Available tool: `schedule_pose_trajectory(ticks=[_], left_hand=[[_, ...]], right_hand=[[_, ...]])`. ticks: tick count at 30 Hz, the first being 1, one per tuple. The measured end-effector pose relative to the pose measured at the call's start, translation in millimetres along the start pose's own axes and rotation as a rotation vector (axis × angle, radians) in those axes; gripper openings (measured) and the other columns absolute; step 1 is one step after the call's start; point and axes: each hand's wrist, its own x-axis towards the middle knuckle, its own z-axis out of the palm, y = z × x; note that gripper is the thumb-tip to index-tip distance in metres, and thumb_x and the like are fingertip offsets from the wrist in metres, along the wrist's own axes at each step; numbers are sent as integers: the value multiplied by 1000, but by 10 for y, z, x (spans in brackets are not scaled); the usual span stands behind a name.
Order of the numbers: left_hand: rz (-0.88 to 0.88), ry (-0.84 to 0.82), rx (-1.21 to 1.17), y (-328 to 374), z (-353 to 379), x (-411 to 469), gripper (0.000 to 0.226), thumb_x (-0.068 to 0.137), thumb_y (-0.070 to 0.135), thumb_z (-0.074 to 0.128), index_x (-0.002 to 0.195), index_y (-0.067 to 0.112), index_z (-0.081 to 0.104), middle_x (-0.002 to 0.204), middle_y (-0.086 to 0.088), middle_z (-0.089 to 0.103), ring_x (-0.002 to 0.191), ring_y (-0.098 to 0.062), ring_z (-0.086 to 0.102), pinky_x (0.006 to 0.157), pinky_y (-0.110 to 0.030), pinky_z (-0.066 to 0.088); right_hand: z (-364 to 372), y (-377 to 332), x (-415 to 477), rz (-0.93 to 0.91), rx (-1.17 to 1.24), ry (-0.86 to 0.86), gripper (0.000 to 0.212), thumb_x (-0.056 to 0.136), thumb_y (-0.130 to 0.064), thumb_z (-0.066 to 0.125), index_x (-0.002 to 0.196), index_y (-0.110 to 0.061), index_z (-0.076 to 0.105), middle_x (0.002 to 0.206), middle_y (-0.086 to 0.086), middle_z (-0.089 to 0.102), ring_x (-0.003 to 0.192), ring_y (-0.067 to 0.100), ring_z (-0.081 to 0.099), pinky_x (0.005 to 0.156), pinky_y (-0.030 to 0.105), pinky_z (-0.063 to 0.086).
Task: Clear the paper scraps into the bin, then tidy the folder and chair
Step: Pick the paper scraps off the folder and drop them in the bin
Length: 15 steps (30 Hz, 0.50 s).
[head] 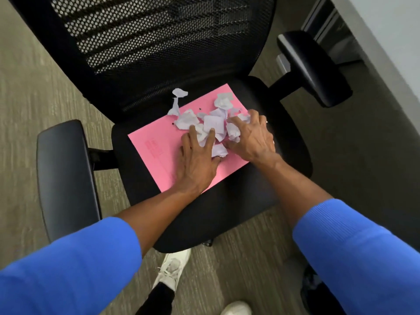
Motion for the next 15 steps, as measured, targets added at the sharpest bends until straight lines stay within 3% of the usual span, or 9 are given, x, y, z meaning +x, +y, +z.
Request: schedule_pose_trajectory(ticks=[5,9,15], left_hand=[[48,96,-6,-76,124,-26,43,103,29,68,144,26,55,156,-17,38,129,-32,42,103,-43,55],[82,143,-58,-181,141,-12,29,100,11,68,126,21,62,140,-11,47,120,-29,50,96,-39,58],[60,121,-190,-193,28,-131,23,99,-3,66,119,5,70,138,-16,54,126,-32,59,104,-38,59]], right_hand=[[32,21,-78,-39,45,47,43,96,-39,73,136,-32,61,145,12,46,134,34,41,91,47,54],[72,6,-223,-62,82,88,28,102,-23,64,129,-20,68,135,13,58,118,33,52,88,42,52],[142,-23,-480,10,279,150,22,94,-9,69,113,-13,78,111,11,67,101,32,63,84,44,56]])
